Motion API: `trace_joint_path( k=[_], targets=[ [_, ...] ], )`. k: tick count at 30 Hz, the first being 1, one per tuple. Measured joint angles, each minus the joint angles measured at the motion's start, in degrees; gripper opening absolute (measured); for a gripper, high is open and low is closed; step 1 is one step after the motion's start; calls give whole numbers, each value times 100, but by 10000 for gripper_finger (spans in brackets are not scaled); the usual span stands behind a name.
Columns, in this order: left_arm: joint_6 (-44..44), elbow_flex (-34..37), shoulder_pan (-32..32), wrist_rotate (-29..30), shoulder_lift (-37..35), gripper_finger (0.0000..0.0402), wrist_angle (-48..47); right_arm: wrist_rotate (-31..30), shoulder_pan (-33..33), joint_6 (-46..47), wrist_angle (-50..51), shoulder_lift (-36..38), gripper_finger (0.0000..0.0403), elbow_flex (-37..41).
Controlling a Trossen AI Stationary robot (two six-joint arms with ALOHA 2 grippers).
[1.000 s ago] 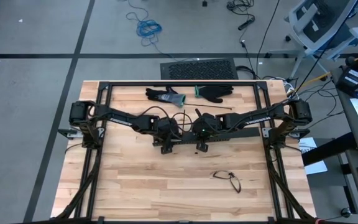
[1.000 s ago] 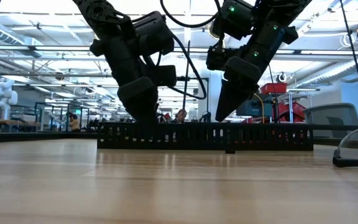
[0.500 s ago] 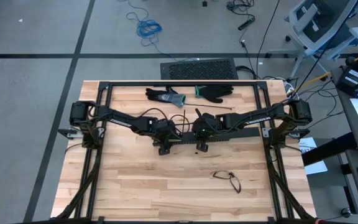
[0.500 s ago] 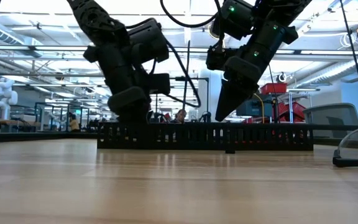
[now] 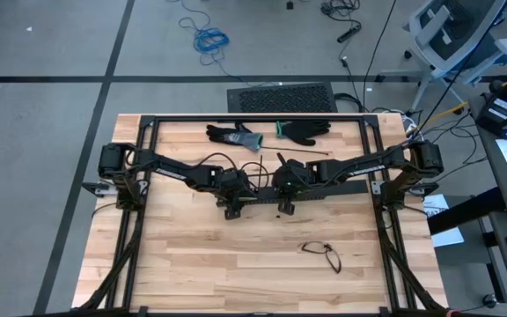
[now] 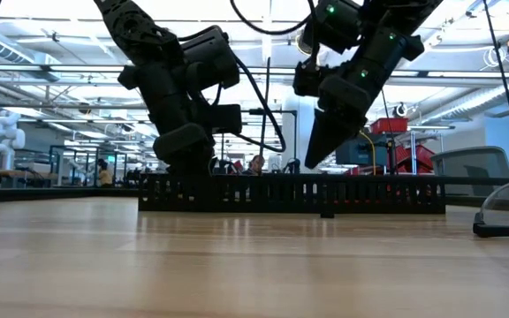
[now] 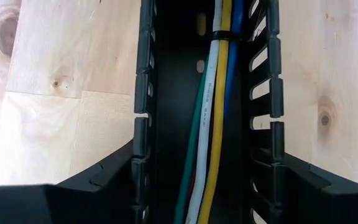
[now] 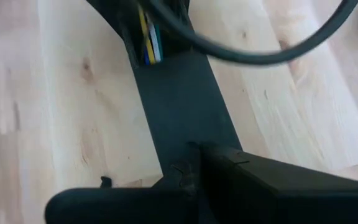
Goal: Ziptie cables
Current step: Close the black cable duct
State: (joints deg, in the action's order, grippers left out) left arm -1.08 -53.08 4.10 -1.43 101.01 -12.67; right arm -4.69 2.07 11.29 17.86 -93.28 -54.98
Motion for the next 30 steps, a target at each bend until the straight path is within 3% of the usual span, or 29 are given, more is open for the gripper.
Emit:
trace_joint_path(
  k=[7,16,30],
  targets=[
    [7,0,0,2,-2,248,20,-2,55,7,271,662,0,-3],
    [7,0,0,4,0,246,20,-162,55,284,2340,1159,0,-2],
    [2,0,0,11,0,245,20,-133,173,74,1859,586,0,-2]
  ],
)
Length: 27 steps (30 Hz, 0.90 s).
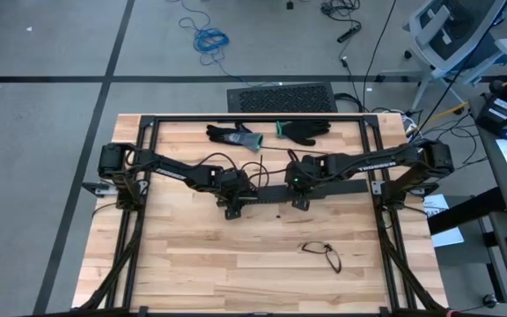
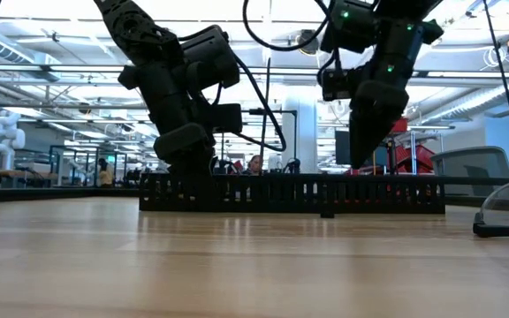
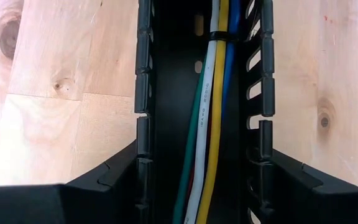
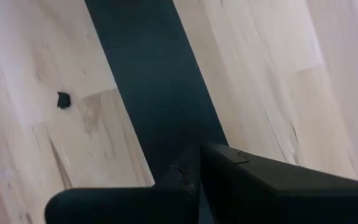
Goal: Ziptie cables
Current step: Close the black cable duct
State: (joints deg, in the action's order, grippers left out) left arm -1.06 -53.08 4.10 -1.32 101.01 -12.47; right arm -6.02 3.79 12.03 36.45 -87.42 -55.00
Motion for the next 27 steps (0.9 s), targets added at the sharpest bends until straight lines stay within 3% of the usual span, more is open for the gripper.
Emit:
trace_joint_path(
  k=[9,22,27],
  targets=[
    [0,0,0,4,0,245,0,2,0,-34,-400,-328,0,0],
    [9,2,2,13,0,245,-28,296,-13,341,-2341,-1286,0,-35],
    [11,2,2,13,0,245,-24,300,-37,434,-2458,-1324,0,-28]
  ],
)
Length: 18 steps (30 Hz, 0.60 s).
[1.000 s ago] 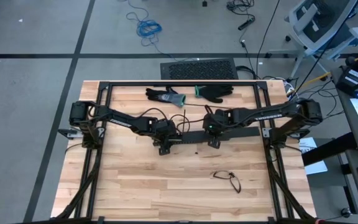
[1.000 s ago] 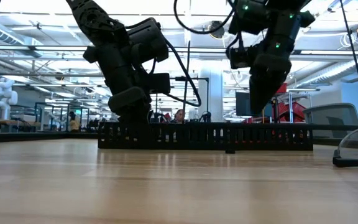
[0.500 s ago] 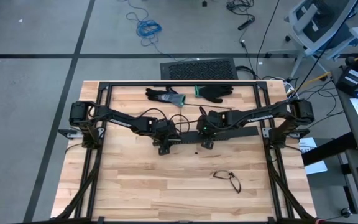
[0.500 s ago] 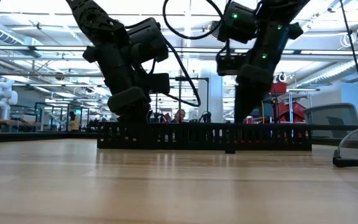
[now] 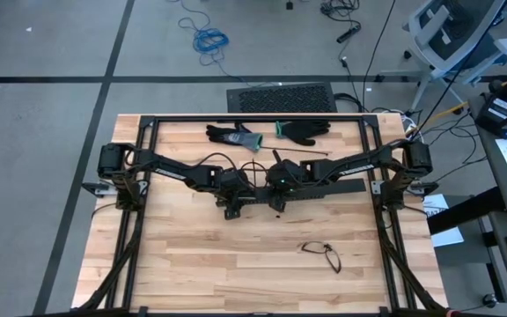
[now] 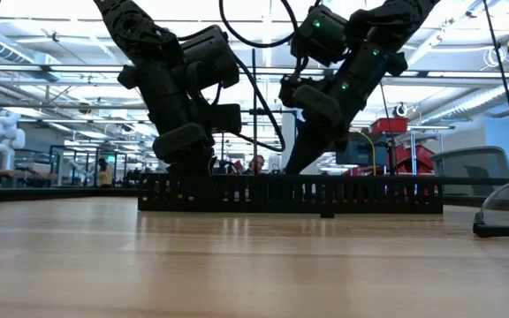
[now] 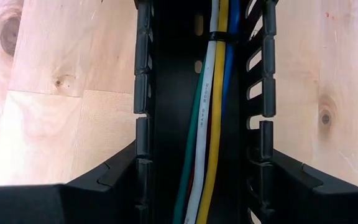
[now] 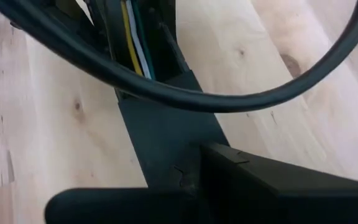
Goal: Ziptie cables
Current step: Close the black cable duct
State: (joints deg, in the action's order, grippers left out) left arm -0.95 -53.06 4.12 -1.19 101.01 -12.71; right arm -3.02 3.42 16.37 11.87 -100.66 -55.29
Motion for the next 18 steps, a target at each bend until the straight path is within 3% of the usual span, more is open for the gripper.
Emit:
trace_joint_path(
  k=[7,18],
  targets=[
    [2,0,0,-6,0,244,36,46,0,185,32,300,0,38],
    [21,-167,2,44,15,244,84,14,66,109,877,959,0,61]
  ],
)
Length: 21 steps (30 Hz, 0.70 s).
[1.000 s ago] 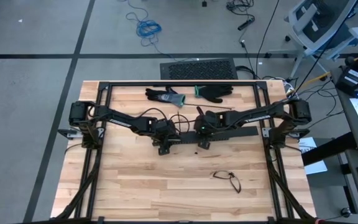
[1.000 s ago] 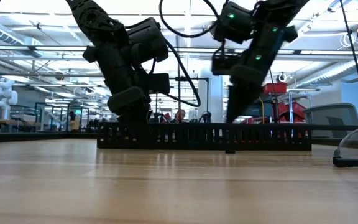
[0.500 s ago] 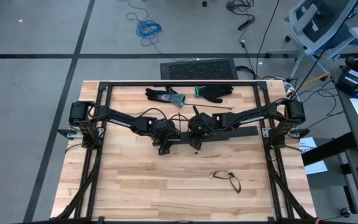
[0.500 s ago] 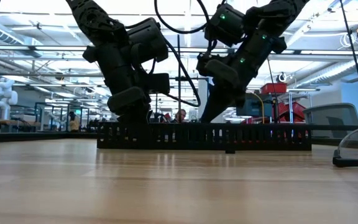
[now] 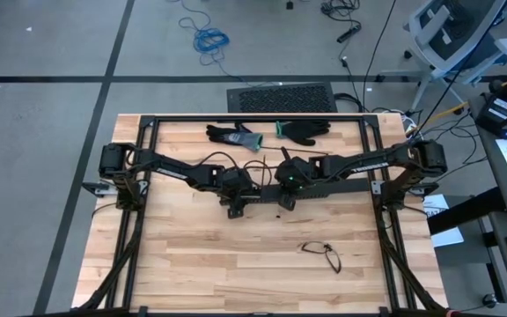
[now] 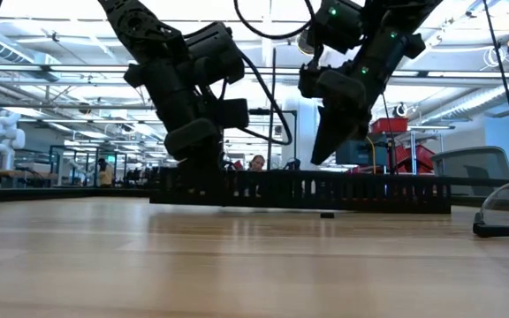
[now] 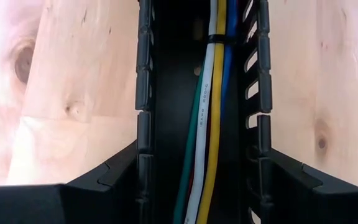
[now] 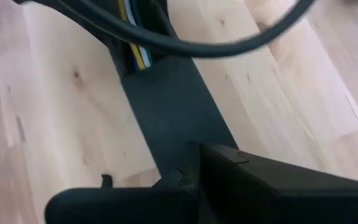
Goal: Ziptie cables
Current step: Close the black cable duct
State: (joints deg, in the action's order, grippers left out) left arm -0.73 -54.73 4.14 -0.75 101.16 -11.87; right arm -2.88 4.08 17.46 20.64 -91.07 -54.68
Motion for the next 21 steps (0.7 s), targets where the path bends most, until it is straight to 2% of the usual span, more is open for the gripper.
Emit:
trace_joint_path(
  k=[13,17,21],
  targets=[
    [-517,-8,2,-149,-2,253,-169,-22,-2,-144,35,24,0,-15],
    [-734,-12,-7,-539,-9,298,-206,-24,-4,-389,213,35,0,-17],
    [-936,-12,-5,-554,-11,358,-228,-30,-3,-555,307,35,0,-17]
  ],
)
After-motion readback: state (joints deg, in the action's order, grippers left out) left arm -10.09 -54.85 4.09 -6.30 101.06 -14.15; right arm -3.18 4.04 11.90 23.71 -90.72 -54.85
